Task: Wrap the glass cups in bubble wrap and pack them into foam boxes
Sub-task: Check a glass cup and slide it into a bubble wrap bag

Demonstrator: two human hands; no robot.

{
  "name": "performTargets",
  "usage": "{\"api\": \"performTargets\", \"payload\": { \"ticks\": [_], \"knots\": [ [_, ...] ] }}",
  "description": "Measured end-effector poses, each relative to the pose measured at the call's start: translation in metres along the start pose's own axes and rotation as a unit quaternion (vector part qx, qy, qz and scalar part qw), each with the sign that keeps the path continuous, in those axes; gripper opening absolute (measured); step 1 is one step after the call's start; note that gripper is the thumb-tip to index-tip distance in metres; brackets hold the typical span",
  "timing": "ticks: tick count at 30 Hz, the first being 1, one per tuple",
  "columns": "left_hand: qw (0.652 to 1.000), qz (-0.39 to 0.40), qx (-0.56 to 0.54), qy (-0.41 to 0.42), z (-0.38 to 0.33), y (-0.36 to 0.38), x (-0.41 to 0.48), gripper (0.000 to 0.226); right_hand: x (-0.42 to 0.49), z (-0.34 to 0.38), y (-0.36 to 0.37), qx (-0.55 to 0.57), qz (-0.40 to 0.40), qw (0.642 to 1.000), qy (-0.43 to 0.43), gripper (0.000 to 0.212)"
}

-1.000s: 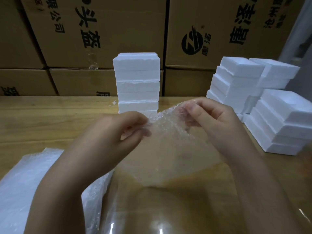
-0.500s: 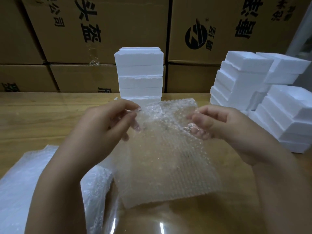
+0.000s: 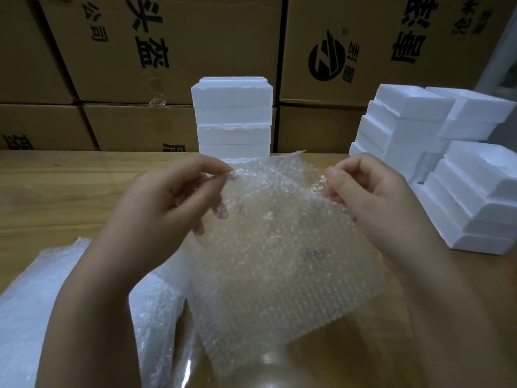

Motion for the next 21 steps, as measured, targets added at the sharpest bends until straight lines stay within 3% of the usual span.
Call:
{"api": "performTargets", "payload": {
  "ticks": [4, 7, 10, 14, 18, 21],
  "knots": [
    [1.000, 0.001, -0.006, 0.026, -0.004, -0.002, 0.001, 0.014, -0.008, -0.005, 0.015, -0.105, 0.137, 0.984, 0.045, 0.062],
    [0.999, -0.005, -0.007, 0.038, -0.007, -0.002, 0.001, 0.017, -0.009, -0.011, 0.021, -0.065, 0.204, 0.973, 0.081, 0.092],
    [0.999, -0.010, -0.007, 0.048, -0.008, -0.003, 0.000, 0.015, -0.010, -0.009, 0.021, 0.001, 0.234, 0.967, 0.102, 0.073],
    [0.999, -0.006, -0.015, 0.049, -0.010, -0.003, -0.001, 0.016, -0.012, 0.000, 0.021, 0.052, 0.259, 0.963, 0.048, 0.027],
    [1.000, -0.001, -0.009, 0.017, -0.006, -0.005, -0.002, 0.013, -0.004, -0.001, 0.010, 0.086, 0.202, 0.975, 0.032, 0.024],
    [0.997, -0.044, 0.061, -0.006, 0.002, -0.009, -0.001, 0.026, -0.002, -0.002, 0.007, 0.095, 0.163, 0.982, 0.019, 0.023]
  ]
}}
Point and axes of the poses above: each hand's wrist, its own x-axis towards the middle knuckle, its own y-axis out of the palm, z = x × y, the point moved 6 cm from there along x, towards the middle knuckle, and after that the axes turned 10 degrees about y, right-handed, at the moved point
